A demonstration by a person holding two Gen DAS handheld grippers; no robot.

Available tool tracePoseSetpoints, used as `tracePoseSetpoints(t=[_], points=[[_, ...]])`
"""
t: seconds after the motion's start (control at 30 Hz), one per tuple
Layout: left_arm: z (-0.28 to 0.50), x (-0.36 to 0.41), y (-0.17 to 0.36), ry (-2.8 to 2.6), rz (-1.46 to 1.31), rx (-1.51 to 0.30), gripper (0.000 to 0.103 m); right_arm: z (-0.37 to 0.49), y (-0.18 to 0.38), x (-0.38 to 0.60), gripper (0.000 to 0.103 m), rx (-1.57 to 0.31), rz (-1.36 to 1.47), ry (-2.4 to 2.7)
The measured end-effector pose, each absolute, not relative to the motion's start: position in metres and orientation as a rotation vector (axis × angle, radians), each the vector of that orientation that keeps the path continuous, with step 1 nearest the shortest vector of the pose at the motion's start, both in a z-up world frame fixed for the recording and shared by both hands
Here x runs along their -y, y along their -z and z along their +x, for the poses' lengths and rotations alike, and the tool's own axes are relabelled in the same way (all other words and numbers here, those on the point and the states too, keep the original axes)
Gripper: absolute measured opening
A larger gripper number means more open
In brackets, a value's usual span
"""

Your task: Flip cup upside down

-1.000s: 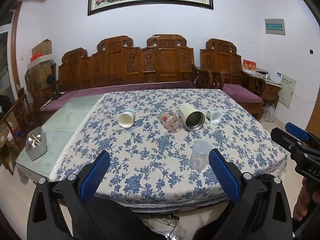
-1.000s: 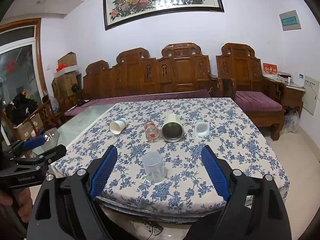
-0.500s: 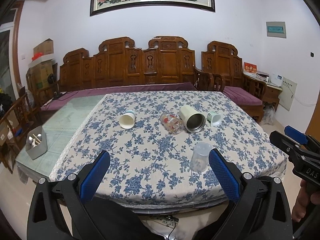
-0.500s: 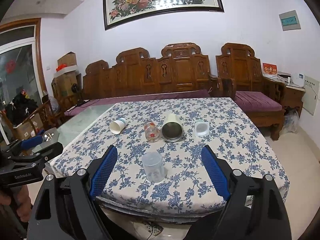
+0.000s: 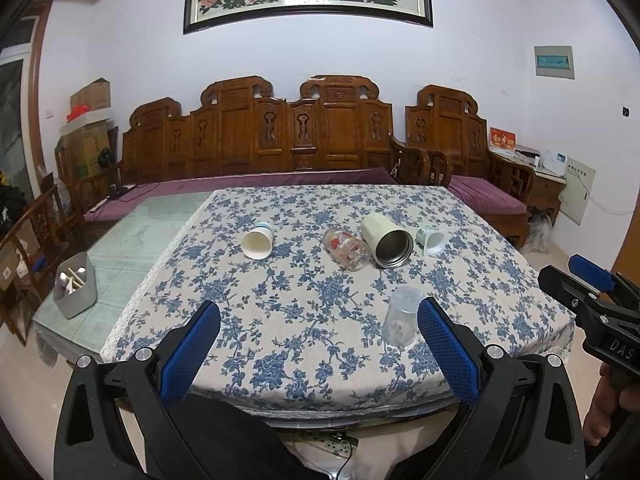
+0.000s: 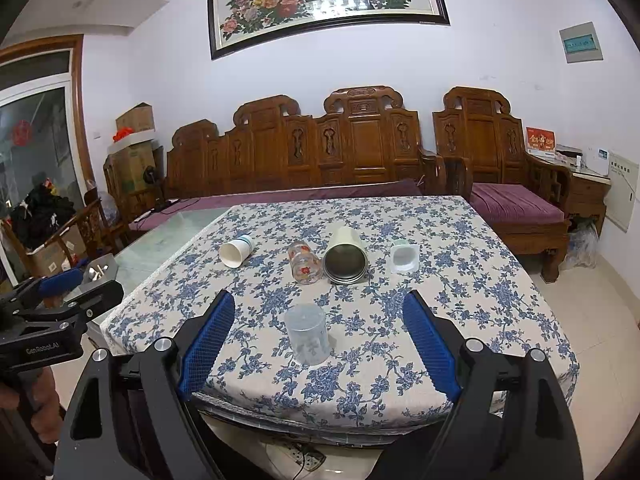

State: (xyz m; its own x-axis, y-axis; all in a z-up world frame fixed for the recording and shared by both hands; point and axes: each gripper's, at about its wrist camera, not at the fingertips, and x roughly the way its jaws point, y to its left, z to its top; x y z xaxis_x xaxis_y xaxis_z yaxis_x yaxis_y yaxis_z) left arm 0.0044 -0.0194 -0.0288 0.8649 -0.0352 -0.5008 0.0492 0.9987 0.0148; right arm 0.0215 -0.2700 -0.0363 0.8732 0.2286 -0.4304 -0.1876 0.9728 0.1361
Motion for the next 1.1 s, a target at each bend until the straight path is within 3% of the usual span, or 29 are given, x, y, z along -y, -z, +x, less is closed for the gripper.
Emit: tracePoseSetpoints(t=[1.1], points=[[0.0031,0.021,0.024,0.042,0.025,-0.516,0.095,0.0211,0.0368,0.2687,0.088,-0.458,0.089,-0.219]])
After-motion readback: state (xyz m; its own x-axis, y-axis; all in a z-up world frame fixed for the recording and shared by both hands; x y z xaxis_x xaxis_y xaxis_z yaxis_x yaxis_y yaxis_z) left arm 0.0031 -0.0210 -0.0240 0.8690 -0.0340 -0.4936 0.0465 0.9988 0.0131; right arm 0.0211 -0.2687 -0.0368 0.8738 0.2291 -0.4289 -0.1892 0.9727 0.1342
